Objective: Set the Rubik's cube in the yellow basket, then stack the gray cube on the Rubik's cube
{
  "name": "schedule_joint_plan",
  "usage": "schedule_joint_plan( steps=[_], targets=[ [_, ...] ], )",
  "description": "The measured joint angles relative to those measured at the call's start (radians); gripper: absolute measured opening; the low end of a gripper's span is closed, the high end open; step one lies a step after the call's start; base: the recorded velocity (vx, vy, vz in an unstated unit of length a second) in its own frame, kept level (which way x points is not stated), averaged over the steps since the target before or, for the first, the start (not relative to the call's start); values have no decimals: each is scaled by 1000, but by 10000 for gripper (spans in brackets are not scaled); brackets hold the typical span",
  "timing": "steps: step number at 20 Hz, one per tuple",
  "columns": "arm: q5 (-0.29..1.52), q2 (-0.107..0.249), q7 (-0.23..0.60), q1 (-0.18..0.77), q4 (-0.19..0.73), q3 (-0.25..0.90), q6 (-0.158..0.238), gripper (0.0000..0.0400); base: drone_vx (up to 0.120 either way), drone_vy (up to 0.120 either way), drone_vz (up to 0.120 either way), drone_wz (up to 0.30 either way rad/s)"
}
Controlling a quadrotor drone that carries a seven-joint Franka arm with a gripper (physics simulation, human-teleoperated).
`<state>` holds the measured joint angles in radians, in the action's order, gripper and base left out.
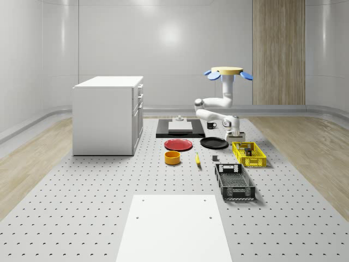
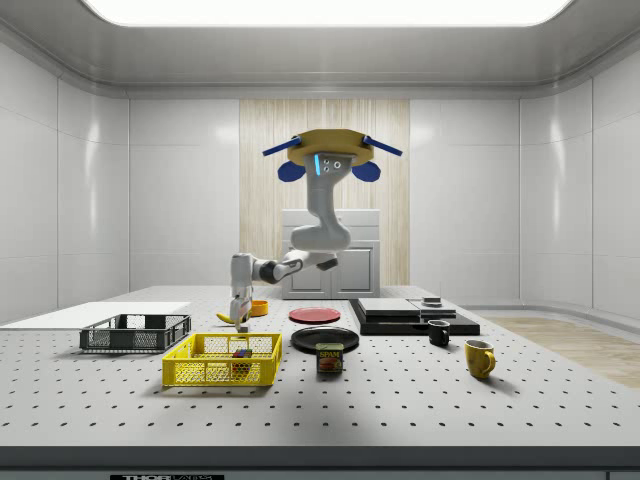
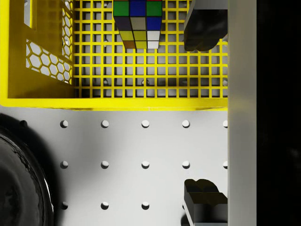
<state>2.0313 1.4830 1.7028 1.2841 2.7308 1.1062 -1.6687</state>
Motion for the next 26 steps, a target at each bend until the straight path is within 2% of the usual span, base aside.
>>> schedule_joint_plan(
  steps=[15,23,26],
  targets=[
    [6,-12,-5,-6,1,-1,11,400,69,-120,0,0],
    [8,-17,-7,-9,2,-2,16,400,0,-120,-110,0],
    [9,-19,-8,-10,2,-2,18,400,0,-120,-13,0]
  ],
)
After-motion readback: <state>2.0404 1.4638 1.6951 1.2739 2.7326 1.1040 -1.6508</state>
